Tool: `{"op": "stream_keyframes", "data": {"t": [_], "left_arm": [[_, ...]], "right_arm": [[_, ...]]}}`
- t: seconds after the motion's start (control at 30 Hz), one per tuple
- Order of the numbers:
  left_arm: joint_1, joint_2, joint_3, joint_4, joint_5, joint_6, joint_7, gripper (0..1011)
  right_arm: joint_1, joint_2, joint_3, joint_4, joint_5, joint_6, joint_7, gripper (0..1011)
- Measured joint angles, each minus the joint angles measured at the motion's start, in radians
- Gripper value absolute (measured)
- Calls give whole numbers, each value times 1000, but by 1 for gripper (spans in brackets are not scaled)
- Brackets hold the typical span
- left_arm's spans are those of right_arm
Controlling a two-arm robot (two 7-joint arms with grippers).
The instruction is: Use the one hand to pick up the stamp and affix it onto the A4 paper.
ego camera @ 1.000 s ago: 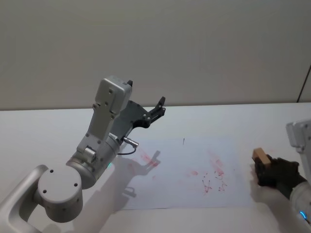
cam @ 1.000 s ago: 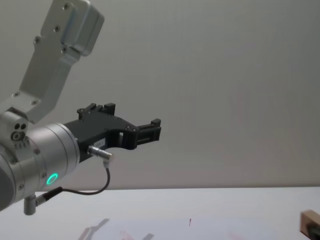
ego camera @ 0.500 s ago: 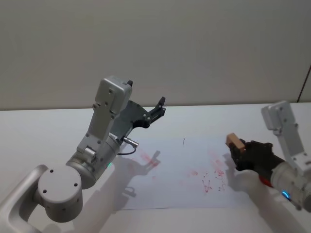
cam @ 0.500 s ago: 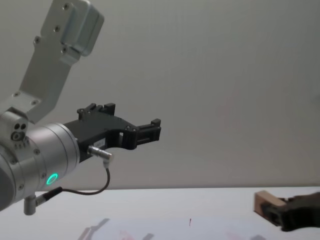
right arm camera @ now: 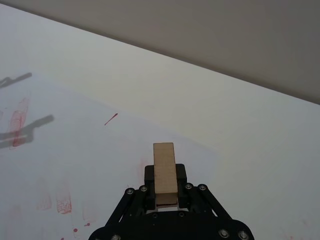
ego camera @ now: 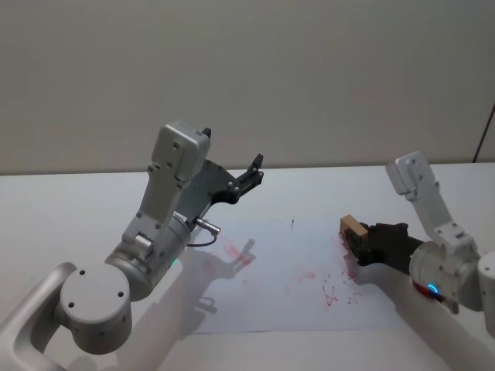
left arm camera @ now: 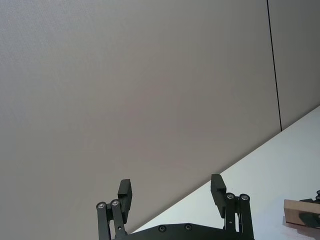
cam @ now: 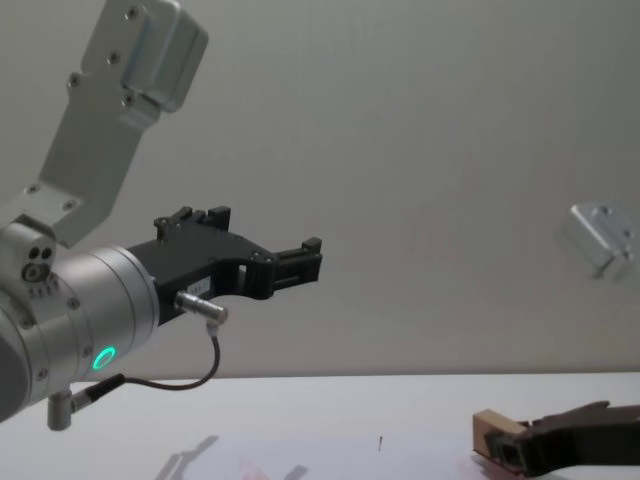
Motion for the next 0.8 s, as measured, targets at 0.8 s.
{"op": "stream_keyframes", "data": {"t": [0.8], "left_arm": [[0,0,0,0,0,0,0,1001]], "right_arm": [[87,-28,-7,117,-31,40,58,217]]}}
